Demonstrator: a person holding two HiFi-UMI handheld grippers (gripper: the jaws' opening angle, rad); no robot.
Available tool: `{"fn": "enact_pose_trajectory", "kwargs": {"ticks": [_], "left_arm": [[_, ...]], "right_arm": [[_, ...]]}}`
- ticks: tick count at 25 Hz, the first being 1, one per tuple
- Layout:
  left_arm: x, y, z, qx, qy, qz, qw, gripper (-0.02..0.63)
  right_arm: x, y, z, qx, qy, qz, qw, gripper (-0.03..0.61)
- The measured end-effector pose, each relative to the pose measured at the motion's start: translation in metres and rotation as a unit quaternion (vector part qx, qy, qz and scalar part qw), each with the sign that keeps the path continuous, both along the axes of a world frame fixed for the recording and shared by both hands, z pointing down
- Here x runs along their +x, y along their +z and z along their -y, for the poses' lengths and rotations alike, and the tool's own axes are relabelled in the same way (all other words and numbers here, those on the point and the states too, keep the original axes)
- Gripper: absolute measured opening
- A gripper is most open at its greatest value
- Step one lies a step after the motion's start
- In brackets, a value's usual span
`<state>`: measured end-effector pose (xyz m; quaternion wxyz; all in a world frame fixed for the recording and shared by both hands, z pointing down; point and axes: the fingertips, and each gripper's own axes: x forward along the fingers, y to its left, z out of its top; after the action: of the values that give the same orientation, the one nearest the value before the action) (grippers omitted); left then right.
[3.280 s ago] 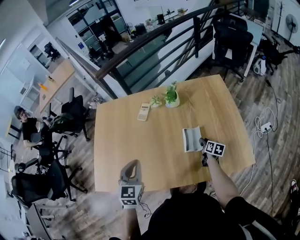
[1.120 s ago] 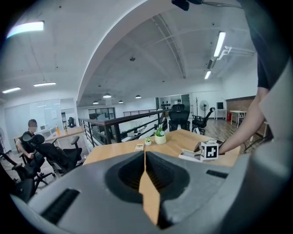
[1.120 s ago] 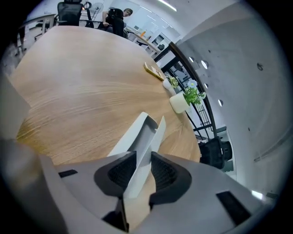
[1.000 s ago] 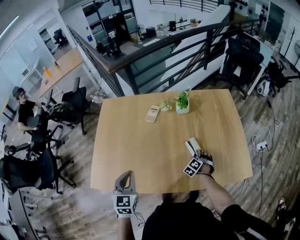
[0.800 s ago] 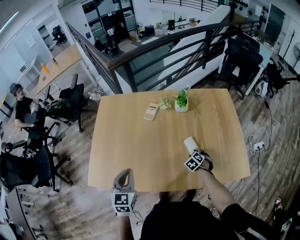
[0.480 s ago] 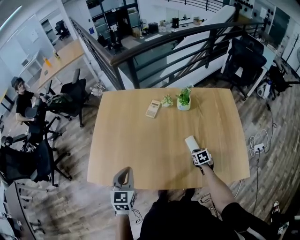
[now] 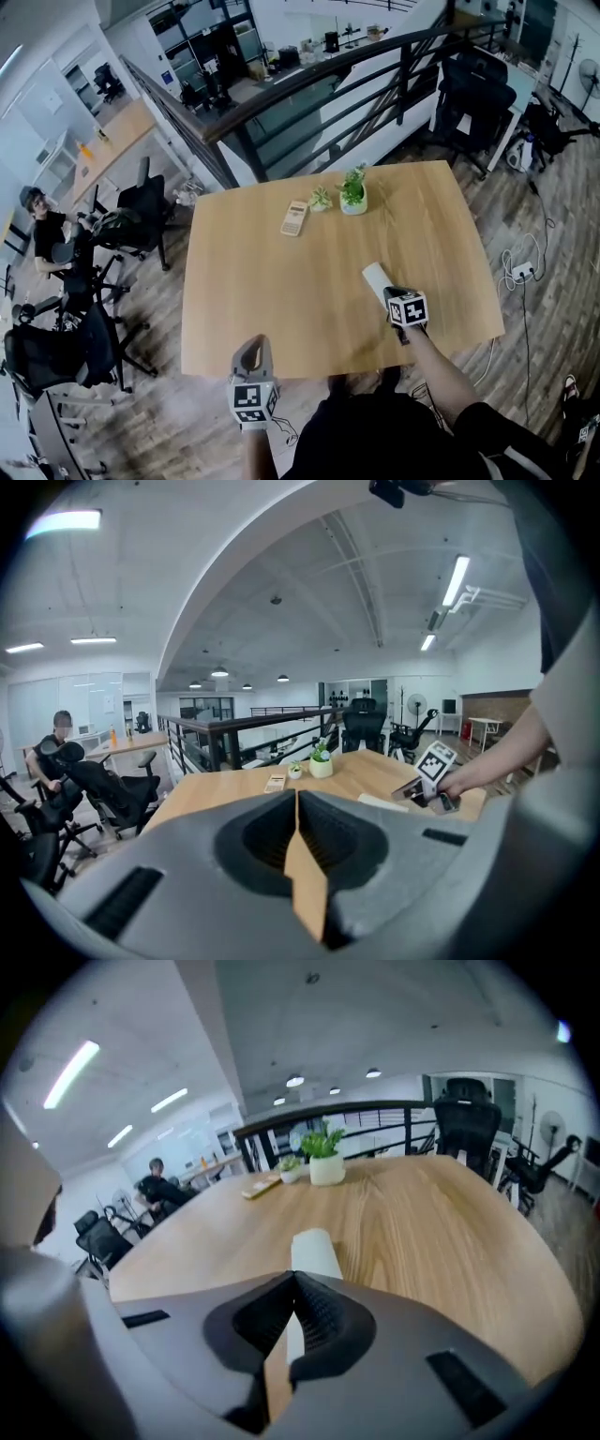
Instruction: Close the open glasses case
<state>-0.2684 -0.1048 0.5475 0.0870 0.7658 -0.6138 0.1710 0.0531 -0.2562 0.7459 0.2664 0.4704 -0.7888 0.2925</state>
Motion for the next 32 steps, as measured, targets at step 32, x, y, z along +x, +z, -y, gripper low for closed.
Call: {"fn": "enact_pose_trajectory", "kwargs": {"ticks": [32], "left_arm": [[0.09, -0.066, 0.059, 0.105, 0.064, 0.04, 0.9916, 0.009]], "right_arm": [[0.098, -0.295, -0.1, 0.385, 0.048, 0.031, 0.921, 0.014]]}}
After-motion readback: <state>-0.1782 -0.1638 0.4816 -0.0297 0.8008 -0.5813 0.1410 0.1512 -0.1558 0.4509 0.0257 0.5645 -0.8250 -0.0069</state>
